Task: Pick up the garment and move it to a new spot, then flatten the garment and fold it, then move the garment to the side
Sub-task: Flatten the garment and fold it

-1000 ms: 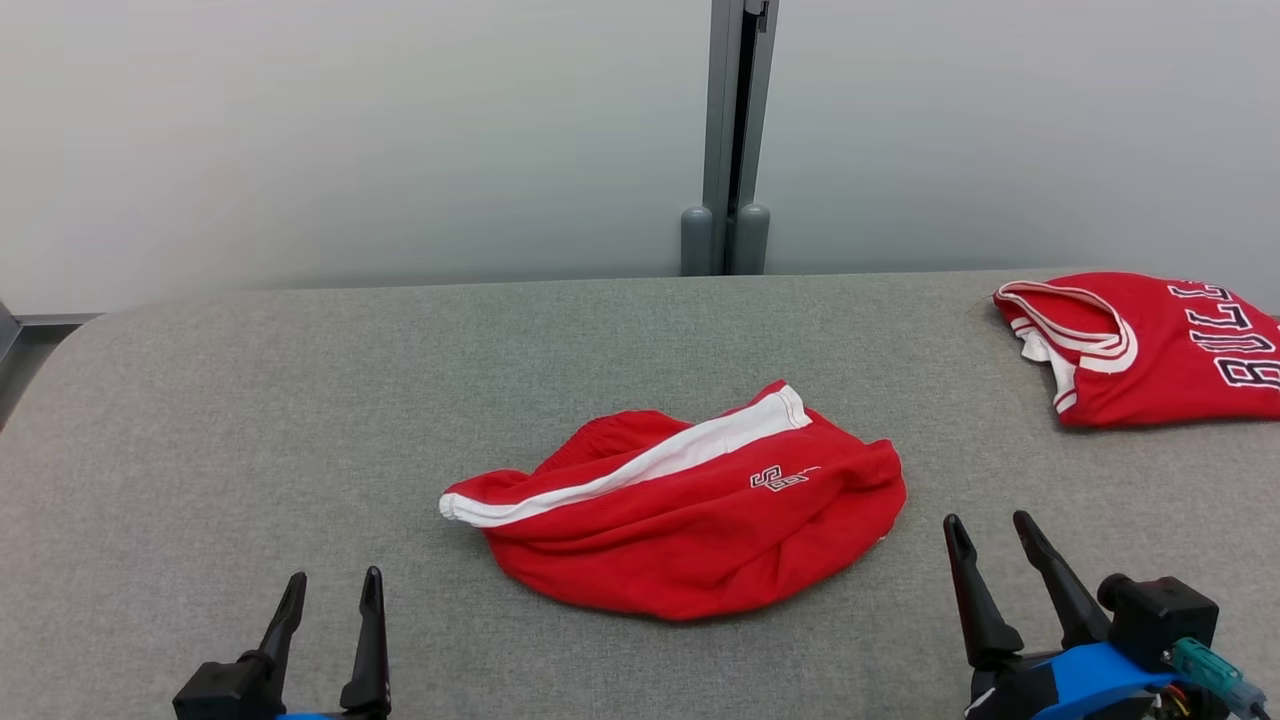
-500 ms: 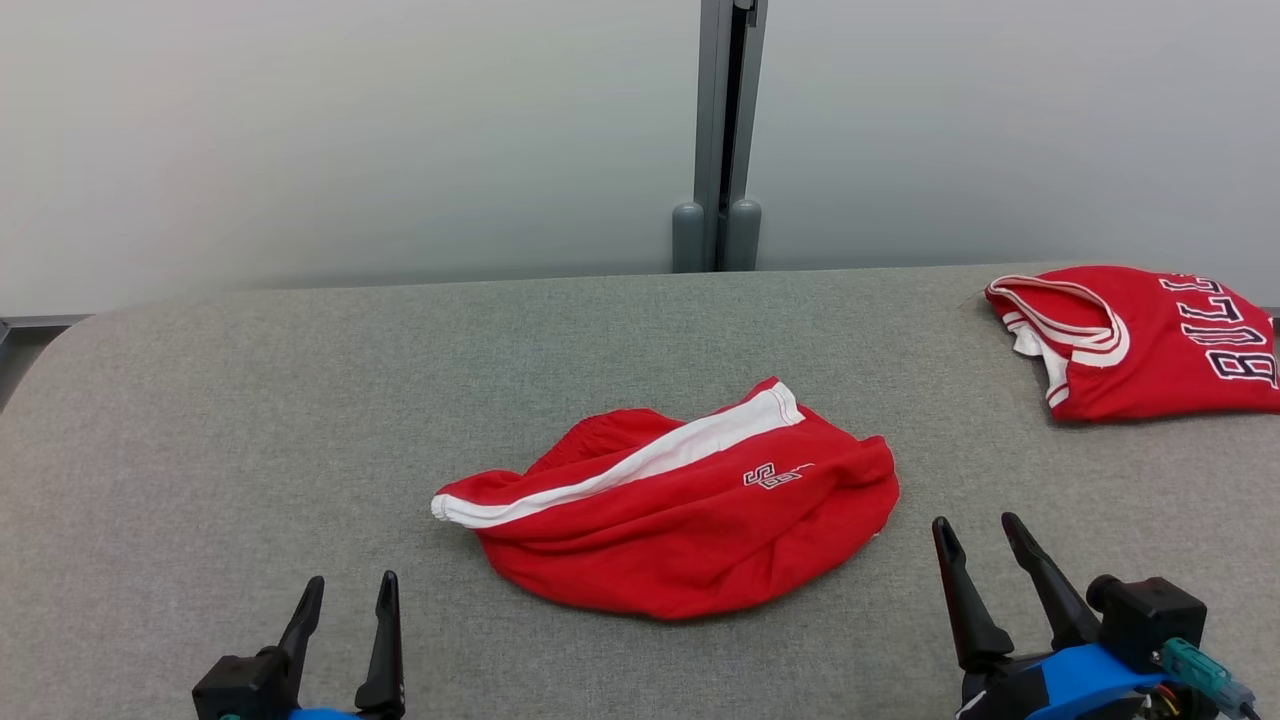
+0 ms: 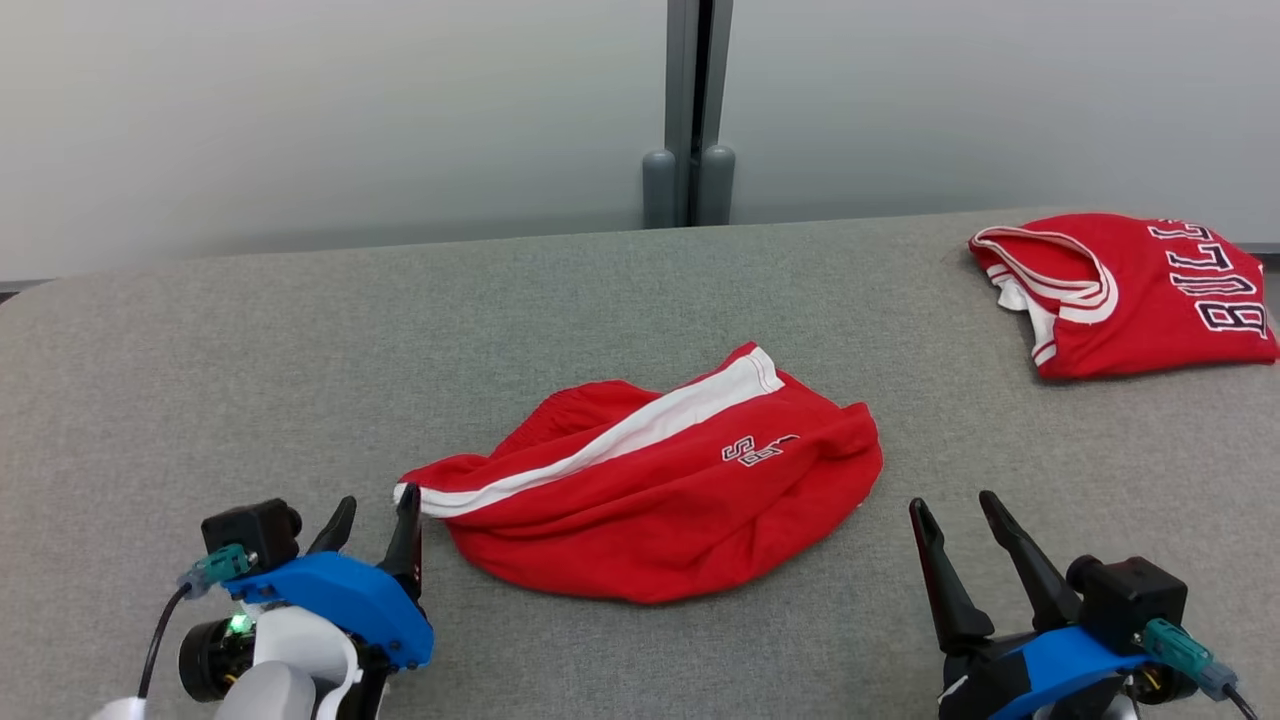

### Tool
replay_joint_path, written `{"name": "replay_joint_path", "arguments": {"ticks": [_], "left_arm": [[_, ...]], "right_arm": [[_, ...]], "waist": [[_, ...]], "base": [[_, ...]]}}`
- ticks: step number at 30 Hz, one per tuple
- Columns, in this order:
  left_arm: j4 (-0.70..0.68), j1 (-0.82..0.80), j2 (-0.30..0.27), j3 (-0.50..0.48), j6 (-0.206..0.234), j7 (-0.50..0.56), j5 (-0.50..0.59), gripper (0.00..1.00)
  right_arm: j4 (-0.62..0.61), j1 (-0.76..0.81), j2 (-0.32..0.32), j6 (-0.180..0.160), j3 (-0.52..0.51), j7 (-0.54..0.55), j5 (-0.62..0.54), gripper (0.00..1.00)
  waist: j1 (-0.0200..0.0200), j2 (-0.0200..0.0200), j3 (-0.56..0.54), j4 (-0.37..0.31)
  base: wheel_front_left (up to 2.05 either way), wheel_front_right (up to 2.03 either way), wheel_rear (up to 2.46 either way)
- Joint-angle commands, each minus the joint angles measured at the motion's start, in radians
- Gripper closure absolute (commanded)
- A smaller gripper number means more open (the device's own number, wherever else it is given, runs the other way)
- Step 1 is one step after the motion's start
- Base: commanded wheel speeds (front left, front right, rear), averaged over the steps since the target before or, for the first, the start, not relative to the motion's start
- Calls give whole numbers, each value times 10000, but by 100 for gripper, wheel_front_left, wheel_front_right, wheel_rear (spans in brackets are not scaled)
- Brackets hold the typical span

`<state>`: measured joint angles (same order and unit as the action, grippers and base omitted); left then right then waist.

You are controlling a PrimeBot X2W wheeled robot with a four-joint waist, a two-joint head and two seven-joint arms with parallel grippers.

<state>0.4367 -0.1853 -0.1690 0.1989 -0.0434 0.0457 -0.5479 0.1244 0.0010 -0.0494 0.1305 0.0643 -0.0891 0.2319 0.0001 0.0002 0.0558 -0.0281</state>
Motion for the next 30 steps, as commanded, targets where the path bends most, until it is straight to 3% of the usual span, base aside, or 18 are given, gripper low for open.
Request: {"name": "replay_joint_path", "arguments": {"ticks": [1, 6, 14, 15, 16, 17, 22, 30], "left_arm": [[167, -289, 46, -85, 56, 174, -120, 0], [782, -938, -22, -112, 138, 850, -328, 0], [1240, -1275, -74, -72, -101, 1628, -751, 0], [1247, -1301, -85, -41, -146, 1684, -753, 10], [1229, -1328, -85, -26, -186, 1685, -777, 65], [1197, -1350, -70, -13, -198, 1643, -795, 100], [1089, -1390, -6, 196, -361, 1606, -787, 100], [946, -1816, 188, 682, -529, 1276, -510, 100]], "right_arm": [[-23, -180, -23, 5, 35, -12, 6, 0], [24, -354, -23, 5, 56, -67, -11, 0], [97, -477, -23, 5, 21, -181, -21, 0], [109, -498, -23, 5, 20, -180, -27, 0], [115, -512, -23, 5, 31, -170, -29, 0], [126, -561, -21, 5, 86, -110, -27, 0], [248, -1689, -18, 5, 838, 953, 265, 0], [1987, -5204, -26, 5, 882, 4688, 550, 0]], "waist": [[-1, -2, 89, -48], [-1, -2, 434, -276], [-1, -2, 673, -397], [-1, -2, 689, -391], [-1, -2, 712, -374], [-1, -2, 743, -352], [-1, -2, 965, -234], [-1, -2, 1479, 355]], "base": [[0, 0, 0], [0, 0, 0], [0, 0, 0], [0, 0, 0], [0, 0, 0], [0, 0, 0], [0, 0, 0], [0, 0, 0]]}}
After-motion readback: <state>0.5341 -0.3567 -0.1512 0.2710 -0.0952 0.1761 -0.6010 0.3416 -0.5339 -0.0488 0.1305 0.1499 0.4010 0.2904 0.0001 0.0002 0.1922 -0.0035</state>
